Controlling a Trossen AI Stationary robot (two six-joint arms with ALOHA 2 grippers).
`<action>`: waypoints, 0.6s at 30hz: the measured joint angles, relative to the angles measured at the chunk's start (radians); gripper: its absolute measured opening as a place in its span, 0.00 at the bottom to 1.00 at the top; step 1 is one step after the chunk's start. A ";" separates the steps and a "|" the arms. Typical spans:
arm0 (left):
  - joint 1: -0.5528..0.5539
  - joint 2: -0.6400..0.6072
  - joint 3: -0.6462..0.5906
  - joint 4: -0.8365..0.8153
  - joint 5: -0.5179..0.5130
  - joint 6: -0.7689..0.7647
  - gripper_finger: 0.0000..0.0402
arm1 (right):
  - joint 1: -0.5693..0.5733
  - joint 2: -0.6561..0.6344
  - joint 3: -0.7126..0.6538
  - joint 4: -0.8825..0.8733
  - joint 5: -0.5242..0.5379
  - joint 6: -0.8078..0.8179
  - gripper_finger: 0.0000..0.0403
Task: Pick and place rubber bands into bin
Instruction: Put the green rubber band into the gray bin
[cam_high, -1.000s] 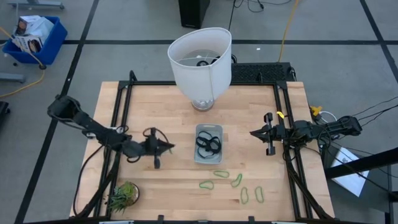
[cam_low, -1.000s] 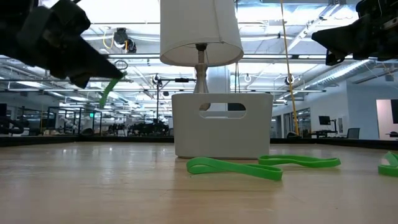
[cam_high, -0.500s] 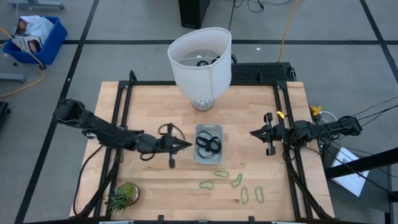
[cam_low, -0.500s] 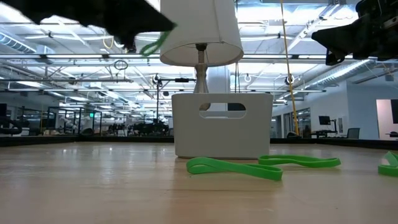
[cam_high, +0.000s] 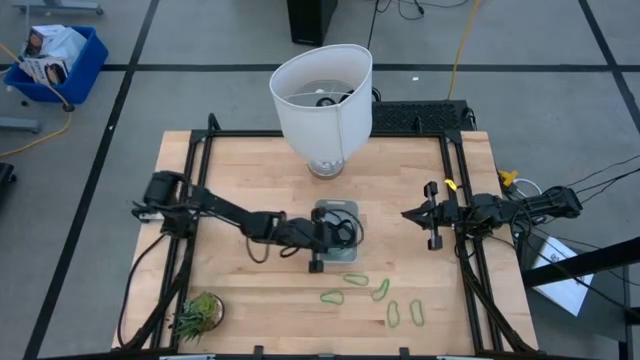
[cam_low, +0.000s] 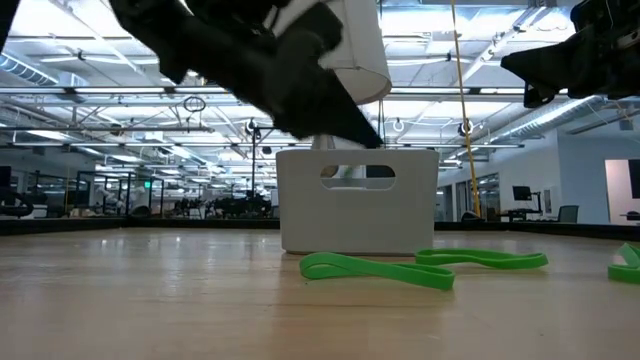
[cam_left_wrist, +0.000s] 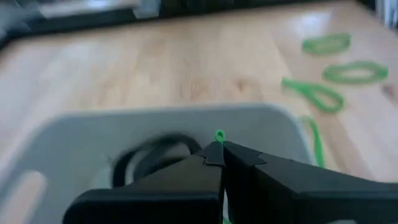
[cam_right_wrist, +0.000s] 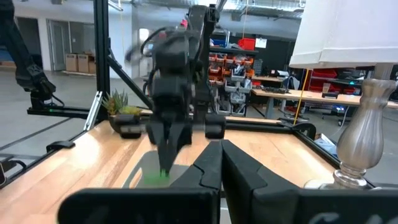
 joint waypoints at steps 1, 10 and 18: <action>0.004 0.019 0.017 -0.026 0.006 -0.001 0.00 | 0.000 0.001 0.000 0.000 0.000 0.000 0.00; 0.009 0.029 0.068 -0.112 0.001 0.017 0.22 | 0.000 0.002 0.000 -0.007 0.000 0.000 0.00; -0.001 -0.031 0.068 -0.199 -0.053 -0.012 0.59 | 0.000 0.003 0.000 -0.011 0.000 0.000 0.00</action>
